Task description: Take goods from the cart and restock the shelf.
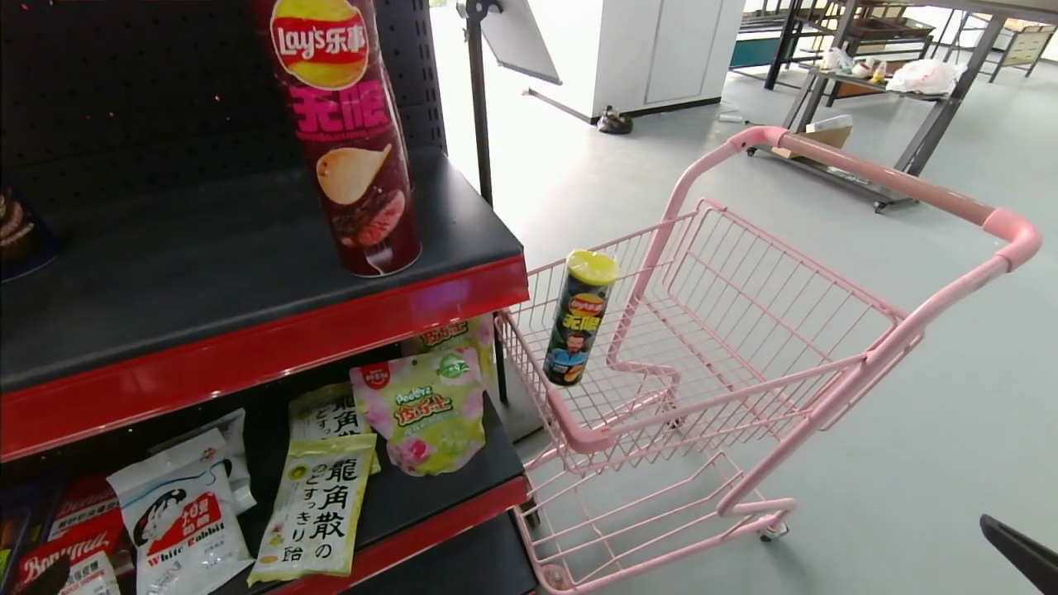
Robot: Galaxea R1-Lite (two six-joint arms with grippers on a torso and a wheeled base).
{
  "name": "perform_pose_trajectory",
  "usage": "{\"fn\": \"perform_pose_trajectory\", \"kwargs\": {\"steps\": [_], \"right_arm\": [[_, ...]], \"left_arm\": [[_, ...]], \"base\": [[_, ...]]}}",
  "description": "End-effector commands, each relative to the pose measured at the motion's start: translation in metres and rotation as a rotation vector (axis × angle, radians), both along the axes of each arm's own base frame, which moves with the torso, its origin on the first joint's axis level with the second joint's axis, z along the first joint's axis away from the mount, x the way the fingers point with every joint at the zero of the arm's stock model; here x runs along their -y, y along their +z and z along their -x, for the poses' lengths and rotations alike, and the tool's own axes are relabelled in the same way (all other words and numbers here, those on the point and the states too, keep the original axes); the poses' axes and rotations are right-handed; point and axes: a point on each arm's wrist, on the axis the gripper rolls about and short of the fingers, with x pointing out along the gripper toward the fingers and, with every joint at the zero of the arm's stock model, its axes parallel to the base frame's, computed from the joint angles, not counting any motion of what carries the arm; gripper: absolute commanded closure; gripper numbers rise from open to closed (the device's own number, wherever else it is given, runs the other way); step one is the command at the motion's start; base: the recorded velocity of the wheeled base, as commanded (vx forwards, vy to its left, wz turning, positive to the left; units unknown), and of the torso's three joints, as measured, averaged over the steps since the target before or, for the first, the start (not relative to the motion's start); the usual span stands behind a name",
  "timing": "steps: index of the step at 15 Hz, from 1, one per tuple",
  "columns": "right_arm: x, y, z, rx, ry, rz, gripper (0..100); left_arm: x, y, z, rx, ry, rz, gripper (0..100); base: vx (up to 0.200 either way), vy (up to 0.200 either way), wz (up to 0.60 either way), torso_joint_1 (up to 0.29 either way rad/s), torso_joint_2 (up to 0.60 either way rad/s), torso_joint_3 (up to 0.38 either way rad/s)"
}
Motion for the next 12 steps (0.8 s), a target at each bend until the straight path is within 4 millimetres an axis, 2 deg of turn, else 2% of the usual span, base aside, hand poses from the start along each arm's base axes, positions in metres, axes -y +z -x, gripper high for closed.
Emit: {"fn": "perform_pose_trajectory", "kwargs": {"steps": [1, 4, 6, 8, 9, 10, 11, 12], "right_arm": [[0.0, -0.001, -0.001, -0.005, 0.001, 0.001, 0], [-0.001, 0.001, -0.008, -0.032, 0.002, 0.006, 0], [-0.004, 0.012, -0.021, -0.046, 0.005, 0.006, 0], [-0.012, 0.036, -0.063, -0.066, 0.013, -0.004, 0], [-0.014, 0.038, -0.073, -0.067, 0.018, -0.007, 0], [-0.03, 0.043, -0.114, -0.025, 0.084, -0.063, 0], [-0.04, 0.045, -0.138, 0.017, 0.121, -0.116, 0], [-0.044, 0.045, -0.146, 0.03, 0.136, -0.13, 0]], "left_arm": [[0.0, 0.0, 0.001, 0.003, 0.001, 0.001, 0], [-0.001, -0.001, 0.002, 0.009, 0.003, 0.003, 0], [-0.001, -0.001, 0.002, 0.012, 0.009, 0.003, 0], [-0.002, -0.001, 0.006, 0.034, 0.004, 0.01, 0], [-0.002, -0.001, 0.007, 0.037, 0.003, 0.011, 0], [-0.002, -0.001, 0.008, 0.046, -0.007, 0.03, 0], [-0.002, 0.0, 0.009, 0.049, -0.017, 0.055, 0], [-0.002, 0.0, 0.01, 0.049, -0.019, 0.065, 0]], "base": [[0.0, 0.0, 0.0, -0.11, 0.49, 0.373], [0.0, 0.0, 0.0, -0.08, 0.46, 0.377], [0.0, 0.0, 0.0, -0.027, 0.19, 0.163], [0.0, 0.0, 0.0, -0.006, 0.04, 0.035], [0.0, 0.0, 0.0, 0.0, 0.0, 0.0], [0.0, 0.0, 0.0, 0.0, 0.0, 0.0], [0.0, 0.0, 0.0, 0.0, 0.0, 0.0], [0.0, 0.0, 0.0, 0.0, 0.0, 0.0]]}}
